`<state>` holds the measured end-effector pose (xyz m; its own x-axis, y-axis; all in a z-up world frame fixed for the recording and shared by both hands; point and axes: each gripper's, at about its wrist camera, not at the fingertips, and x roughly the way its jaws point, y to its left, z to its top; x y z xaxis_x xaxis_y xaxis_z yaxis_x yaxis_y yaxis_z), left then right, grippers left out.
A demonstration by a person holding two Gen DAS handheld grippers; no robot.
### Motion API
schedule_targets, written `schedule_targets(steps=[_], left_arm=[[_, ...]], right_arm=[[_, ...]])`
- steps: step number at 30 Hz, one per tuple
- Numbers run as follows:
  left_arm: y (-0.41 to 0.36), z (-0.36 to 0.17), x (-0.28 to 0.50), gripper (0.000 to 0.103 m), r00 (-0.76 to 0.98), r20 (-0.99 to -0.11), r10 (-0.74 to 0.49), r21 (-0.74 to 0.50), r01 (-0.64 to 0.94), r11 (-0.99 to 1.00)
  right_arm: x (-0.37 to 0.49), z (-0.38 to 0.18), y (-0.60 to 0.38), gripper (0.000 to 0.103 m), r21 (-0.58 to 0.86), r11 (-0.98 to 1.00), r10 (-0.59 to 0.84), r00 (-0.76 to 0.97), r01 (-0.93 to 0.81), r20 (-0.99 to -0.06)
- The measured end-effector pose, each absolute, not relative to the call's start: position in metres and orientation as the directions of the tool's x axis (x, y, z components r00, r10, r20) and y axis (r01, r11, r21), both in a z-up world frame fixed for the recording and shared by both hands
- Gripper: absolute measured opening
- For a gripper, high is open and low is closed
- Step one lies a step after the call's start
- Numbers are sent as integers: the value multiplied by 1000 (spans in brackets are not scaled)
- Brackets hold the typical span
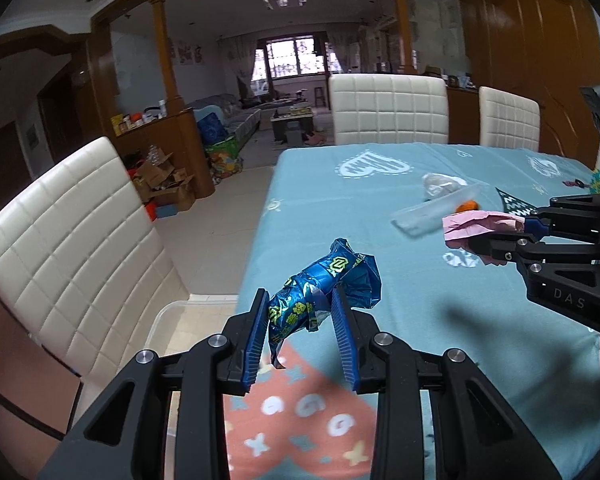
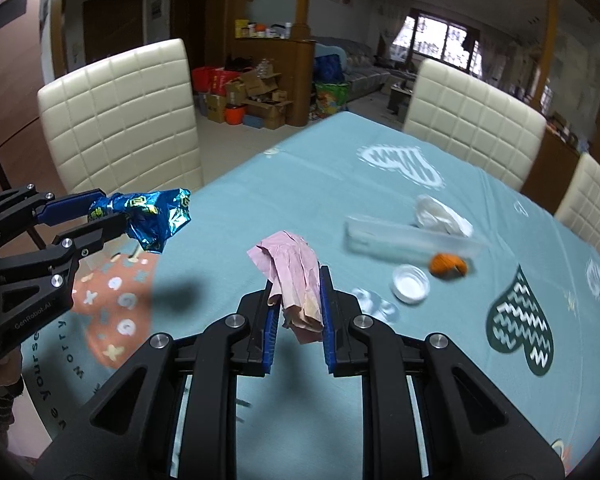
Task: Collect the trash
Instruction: 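Carry the pink cloth and blue wrapper to the bin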
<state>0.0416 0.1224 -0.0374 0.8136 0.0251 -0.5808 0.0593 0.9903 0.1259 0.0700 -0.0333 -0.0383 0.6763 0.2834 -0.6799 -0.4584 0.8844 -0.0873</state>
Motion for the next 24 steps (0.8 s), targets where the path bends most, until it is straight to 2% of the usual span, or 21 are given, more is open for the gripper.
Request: schedule_targets(steps=[24], left_arm=[[207, -49, 38, 32, 792, -571, 216, 151, -157, 976]], right_arm=[[79, -40, 69, 20, -142, 790, 354, 633, -596, -688]])
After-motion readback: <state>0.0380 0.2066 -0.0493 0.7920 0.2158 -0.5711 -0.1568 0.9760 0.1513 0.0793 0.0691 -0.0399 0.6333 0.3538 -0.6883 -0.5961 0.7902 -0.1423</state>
